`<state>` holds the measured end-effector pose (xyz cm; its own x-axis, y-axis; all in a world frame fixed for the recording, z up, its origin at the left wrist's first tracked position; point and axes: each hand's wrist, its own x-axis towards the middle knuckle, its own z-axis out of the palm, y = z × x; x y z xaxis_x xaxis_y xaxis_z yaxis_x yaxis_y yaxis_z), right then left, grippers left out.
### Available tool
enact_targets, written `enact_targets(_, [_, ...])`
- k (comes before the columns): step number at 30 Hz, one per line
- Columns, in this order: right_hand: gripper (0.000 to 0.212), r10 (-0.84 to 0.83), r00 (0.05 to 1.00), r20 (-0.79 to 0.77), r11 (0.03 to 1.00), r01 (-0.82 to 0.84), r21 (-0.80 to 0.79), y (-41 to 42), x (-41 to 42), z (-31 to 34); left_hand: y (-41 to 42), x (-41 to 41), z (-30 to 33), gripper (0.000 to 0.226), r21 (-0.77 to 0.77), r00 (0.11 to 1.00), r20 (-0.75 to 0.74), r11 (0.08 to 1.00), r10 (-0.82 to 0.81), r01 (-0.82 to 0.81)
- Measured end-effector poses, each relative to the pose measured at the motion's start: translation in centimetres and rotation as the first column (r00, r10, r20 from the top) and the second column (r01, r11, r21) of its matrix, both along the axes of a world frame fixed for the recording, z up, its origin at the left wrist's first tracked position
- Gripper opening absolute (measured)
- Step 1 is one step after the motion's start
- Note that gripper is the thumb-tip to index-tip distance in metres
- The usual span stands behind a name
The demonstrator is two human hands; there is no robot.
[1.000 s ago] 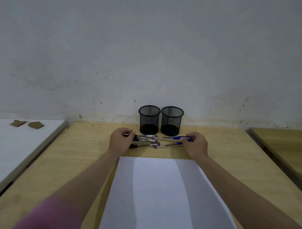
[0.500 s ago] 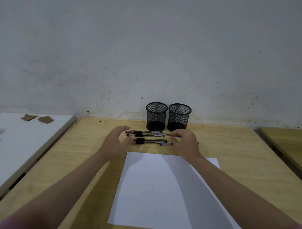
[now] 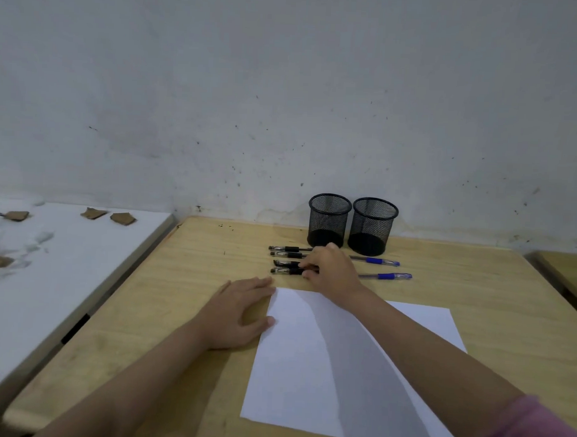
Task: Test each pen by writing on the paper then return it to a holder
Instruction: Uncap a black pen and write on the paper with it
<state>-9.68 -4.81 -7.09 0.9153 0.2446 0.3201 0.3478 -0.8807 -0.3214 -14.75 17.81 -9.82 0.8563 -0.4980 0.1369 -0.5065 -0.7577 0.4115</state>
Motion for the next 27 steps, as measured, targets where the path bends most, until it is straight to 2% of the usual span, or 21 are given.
enact_targets(6, [0.016,0.017,0.999,-0.037,0.999,-0.019,-0.032,0.4,0.1,0.1,0.0,0.1,-0.2,0.065,-0.009,1.000,0.019,1.000,0.006,-0.006])
enact_targets(9, [0.015,0.027,1.000,-0.008,0.999,-0.027,0.034,0.2,-0.5,0.0,-0.1,-0.1,-0.1,0.065,-0.027,0.999,0.033,1.000,0.004,-0.004])
enact_targets(11, [0.015,0.044,0.999,0.026,0.996,-0.045,0.075,-0.1,-1.1,0.3,-0.2,-0.5,0.1,0.061,-0.140,0.990,0.126,0.989,0.057,-0.039])
enact_targets(14, [0.014,0.077,0.992,0.102,0.993,-0.085,0.085,-0.8,-2.1,1.1,-0.8,-1.0,0.8,0.052,-0.329,0.917,0.341,0.940,0.208,-0.091])
enact_targets(16, [0.013,0.102,0.982,0.159,0.989,-0.117,0.088,-1.3,-2.8,1.6,-1.8,-1.1,1.5,0.047,-0.429,0.911,0.341,0.901,0.233,-0.069])
enact_targets(20, [0.013,0.122,0.960,0.252,0.983,-0.151,0.101,-2.0,-4.0,2.1,-4.3,-0.8,3.1,0.031,-0.497,0.915,0.350,0.868,0.199,0.001])
enact_targets(22, [0.014,0.084,0.942,0.325,0.984,-0.130,0.123,-2.3,-4.6,2.3,-5.2,-0.6,3.8,0.018,-0.547,0.909,0.356,0.837,0.216,0.016])
enact_targets(24, [0.010,-0.027,0.874,0.485,0.984,-0.062,0.166,-2.7,-4.9,2.4,-5.8,-0.5,4.2,0.013,-0.584,0.906,0.355,0.811,0.230,0.023])
enact_targets(26, [0.013,-0.202,0.766,0.610,0.958,0.024,0.287,-2.7,-5.5,2.5,-6.2,-0.4,4.4,0.013,-0.614,0.910,0.336,0.789,0.243,0.016])
enact_targets(27, [0.017,-0.304,0.732,0.610,0.920,0.059,0.388,-2.5,-6.0,2.4,-6.4,-0.3,4.4,0.013,-0.632,0.912,0.322,0.775,0.253,0.008])
